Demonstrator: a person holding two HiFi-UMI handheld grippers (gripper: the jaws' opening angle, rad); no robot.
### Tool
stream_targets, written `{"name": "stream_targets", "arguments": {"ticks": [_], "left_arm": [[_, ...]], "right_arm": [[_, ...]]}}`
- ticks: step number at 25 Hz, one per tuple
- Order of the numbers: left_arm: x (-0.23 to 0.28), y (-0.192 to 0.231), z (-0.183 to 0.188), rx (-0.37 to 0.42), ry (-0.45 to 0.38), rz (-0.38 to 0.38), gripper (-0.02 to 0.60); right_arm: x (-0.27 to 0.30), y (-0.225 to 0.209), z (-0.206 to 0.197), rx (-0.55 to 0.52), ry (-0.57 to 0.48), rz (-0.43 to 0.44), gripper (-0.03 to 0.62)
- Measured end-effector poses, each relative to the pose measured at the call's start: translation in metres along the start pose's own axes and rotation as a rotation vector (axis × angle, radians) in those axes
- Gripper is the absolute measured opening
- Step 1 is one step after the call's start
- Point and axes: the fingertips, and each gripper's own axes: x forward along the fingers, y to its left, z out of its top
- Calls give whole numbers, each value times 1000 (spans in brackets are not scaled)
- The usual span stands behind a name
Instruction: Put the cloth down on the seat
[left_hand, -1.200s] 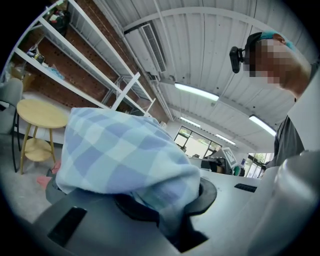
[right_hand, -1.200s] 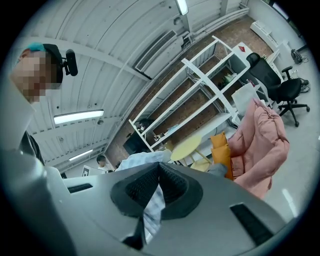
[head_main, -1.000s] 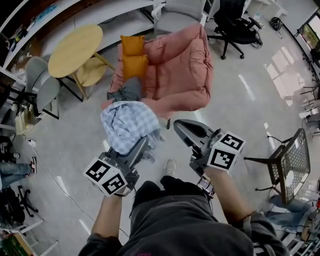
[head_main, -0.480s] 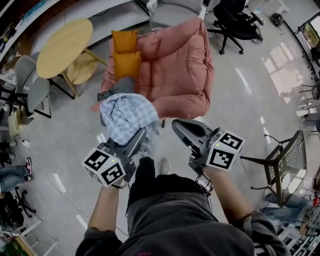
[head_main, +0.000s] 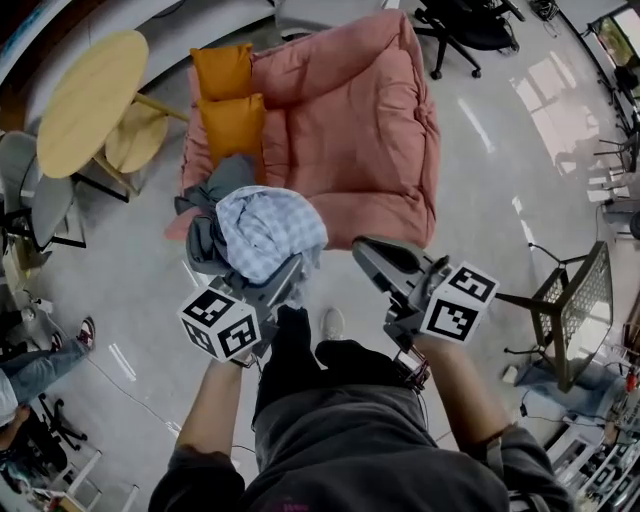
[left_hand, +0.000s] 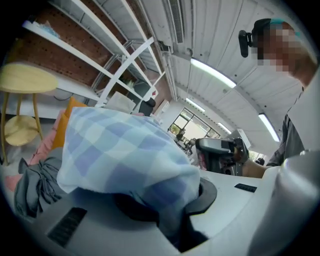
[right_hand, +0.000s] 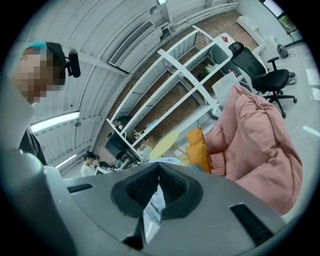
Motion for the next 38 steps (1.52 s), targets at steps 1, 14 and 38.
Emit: {"name": "stream_targets", "arguments": {"ticks": [1,14,38], "left_arm": [[9,10,-4,-9,25,-12,81],[111,109,-63,37,355,-26,119],[122,140,-83,123,599,164,380]], "right_arm": [[5,-10,0,13,1,-15,15],[57,-79,-3,121,2,-119,15],[62,-88,-10,170,6,-129,15]]}}
